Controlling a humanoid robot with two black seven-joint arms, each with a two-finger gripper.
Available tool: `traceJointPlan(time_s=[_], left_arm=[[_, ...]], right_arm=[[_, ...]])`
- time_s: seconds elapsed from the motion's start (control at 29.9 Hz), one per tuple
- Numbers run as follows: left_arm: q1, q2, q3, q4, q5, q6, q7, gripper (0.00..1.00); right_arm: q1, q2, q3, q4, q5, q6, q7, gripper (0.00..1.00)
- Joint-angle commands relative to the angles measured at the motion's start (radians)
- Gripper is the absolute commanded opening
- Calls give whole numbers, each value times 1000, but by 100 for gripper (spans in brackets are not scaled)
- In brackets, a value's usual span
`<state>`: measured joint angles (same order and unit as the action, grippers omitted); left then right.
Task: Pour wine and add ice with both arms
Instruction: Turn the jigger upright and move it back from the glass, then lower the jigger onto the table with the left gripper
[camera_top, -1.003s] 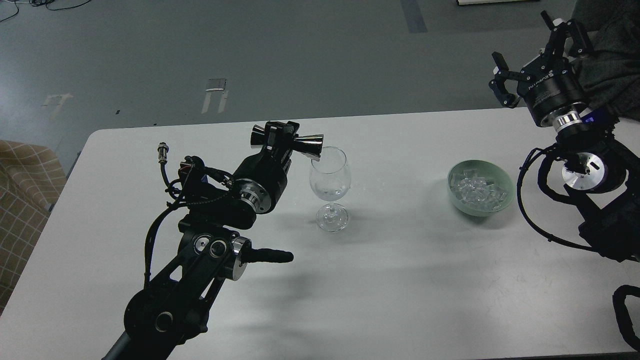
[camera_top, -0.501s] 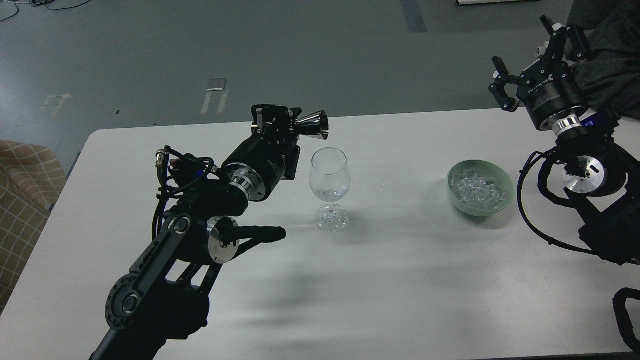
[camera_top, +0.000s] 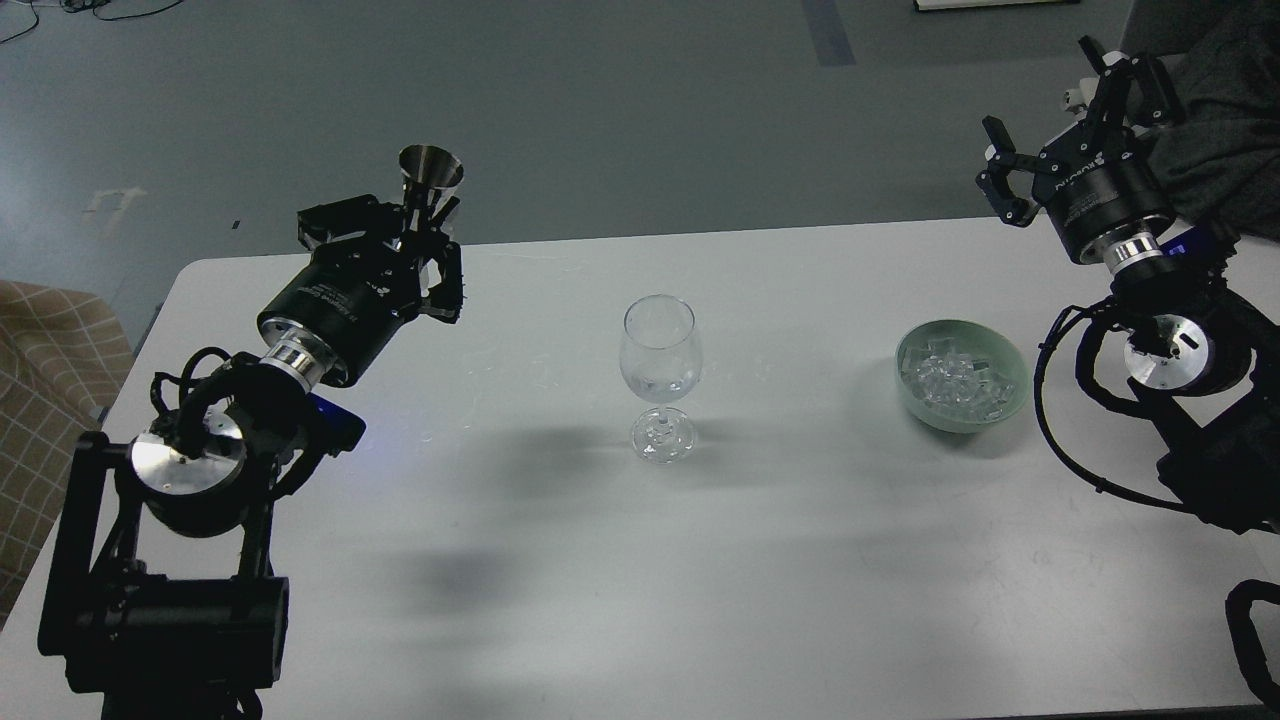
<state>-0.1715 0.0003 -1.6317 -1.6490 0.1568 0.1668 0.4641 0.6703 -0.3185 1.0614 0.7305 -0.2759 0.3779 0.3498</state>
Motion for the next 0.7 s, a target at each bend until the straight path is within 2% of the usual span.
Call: traceJointPlan(time_s=[0.0,0.17,0.23,0.37,0.43,0.57,0.67], left_arm=[[73,0,-39,107,-16,-156,1,0],[110,0,-42,262,-17,-312,-16,0],[110,0,-42,343,-16,-329,-41,0],[103,0,-39,426,-14,-351,-82,2],[96,0,-39,468,-14,-374,-84,10],[89,0,-39,489,-14,-377,-84,17],[87,0,-40,495,-14,-377,-85,28]], right_arm=[[0,4,0,0,0,-1,0,100],[0,4,0,0,0,1,0,100],[0,1,0,0,0,1,0,100],[-3,-1,-1,-2,-2,1,0,100],[-9,-1,0,0,0,1,0,100],[-9,-1,0,-2,-2,-1,0,100],[-11,1,0,-2,-2,-1,0,100]])
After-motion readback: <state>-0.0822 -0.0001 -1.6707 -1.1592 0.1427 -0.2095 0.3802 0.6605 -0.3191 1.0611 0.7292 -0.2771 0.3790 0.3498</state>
